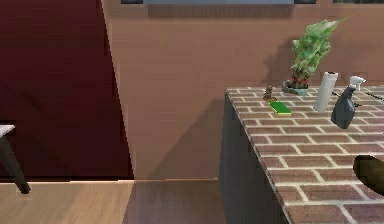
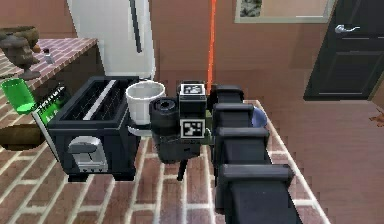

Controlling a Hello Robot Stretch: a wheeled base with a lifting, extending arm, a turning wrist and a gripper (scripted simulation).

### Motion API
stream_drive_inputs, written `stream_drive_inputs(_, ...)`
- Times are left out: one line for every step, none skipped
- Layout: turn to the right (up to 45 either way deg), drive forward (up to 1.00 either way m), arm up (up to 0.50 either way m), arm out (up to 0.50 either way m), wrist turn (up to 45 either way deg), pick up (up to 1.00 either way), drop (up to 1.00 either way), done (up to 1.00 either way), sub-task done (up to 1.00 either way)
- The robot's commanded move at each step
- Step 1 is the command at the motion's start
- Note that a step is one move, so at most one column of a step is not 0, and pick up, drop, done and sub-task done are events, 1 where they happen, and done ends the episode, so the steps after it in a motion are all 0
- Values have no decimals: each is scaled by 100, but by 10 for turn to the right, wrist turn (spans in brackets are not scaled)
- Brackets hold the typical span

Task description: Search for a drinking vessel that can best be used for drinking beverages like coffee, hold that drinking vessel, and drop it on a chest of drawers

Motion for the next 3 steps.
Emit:
stream_drive_inputs(0,0,0,0,-450,0,0,0,0)
stream_drive_inputs(0,0,0,0,-450,0,0,0,0)
stream_drive_inputs(0,0,0,0,-180,0,0,0,0)
